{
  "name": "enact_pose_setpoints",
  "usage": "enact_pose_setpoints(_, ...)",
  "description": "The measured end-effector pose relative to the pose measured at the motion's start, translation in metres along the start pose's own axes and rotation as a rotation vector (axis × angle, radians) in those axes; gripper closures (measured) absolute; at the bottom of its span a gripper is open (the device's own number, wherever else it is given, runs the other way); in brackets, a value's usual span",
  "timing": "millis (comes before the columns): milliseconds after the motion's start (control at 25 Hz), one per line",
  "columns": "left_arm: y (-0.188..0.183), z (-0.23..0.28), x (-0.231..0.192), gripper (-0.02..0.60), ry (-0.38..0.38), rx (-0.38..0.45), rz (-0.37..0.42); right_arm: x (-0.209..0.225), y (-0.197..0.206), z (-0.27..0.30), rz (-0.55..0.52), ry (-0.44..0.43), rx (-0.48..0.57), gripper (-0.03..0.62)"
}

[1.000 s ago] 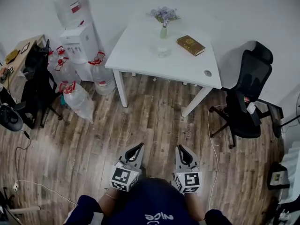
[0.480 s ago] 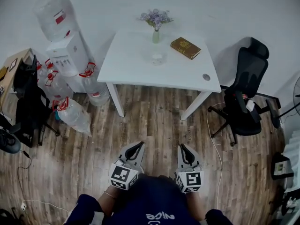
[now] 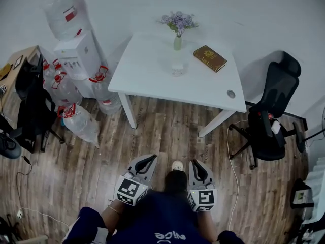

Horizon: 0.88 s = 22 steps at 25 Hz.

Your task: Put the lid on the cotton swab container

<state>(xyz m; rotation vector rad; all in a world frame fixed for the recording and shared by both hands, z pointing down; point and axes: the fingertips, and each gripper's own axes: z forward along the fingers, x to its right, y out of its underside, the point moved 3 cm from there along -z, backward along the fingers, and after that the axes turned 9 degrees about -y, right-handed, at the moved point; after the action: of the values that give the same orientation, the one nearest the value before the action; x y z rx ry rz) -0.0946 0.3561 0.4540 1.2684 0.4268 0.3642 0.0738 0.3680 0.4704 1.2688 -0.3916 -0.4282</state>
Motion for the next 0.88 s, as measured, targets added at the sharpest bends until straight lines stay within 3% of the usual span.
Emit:
enact_pose_setpoints(400,-0.033,0.099,-0.008,0.561,-0.124,0.029,-0.003,0.107,-0.032,0.084,-0.043,-0.143,-0.009,0.537)
enact_pose_setpoints(880,-0.057,0.219,0.0,0.561,-0.258,0.024,-0.073,0.21,-0.05,0.145,-0.094,-0.285,-0.033,0.537)
